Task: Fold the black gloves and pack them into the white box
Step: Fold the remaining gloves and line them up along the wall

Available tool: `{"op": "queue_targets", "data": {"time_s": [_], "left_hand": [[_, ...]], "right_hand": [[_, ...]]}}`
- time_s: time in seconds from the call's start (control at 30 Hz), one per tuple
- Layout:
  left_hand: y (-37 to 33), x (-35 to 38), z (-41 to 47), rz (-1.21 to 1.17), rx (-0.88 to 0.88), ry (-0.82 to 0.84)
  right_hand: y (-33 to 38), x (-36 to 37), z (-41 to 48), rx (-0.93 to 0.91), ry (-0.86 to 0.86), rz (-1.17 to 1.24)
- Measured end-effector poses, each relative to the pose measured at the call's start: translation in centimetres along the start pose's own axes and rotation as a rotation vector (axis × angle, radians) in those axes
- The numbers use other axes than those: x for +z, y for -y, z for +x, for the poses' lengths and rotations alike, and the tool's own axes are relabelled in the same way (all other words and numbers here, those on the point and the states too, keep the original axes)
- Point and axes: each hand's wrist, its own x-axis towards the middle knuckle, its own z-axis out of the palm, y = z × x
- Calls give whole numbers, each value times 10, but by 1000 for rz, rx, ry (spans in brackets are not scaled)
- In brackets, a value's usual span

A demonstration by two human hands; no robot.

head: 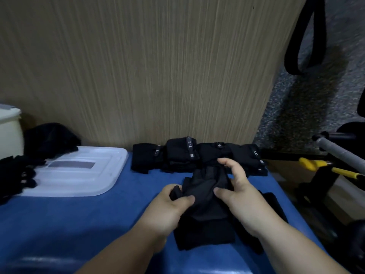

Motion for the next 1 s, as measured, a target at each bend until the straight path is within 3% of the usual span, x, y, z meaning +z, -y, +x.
{"op": "queue_targets", "data": {"time_s": [0.13,0.2,0.33,0.47,0.57,0.8,1.0], "left_hand": [[-2,-5,-2,340,54,0],[-3,-10,-1,417,57,13],[-4,-24,2,402,48,18],[-1,-29,5,407,63,51],[2,-20,6,376,169,-18],[14,-8,7,631,400,-64],[28,2,8,921,604,-25]], "right_hand": [[-3,-3,-8,-119,-30,-790],[-6,1,-11,-241,-68,-950],[-5,5,-14,-354,107,-986],[-11,13,-17,-238,414,-1080],[-14,17,-20,-177,493,-1143],[-10,16,-23,-146,514,-1213],[4,-19,-25,-172,281,-1192]]}}
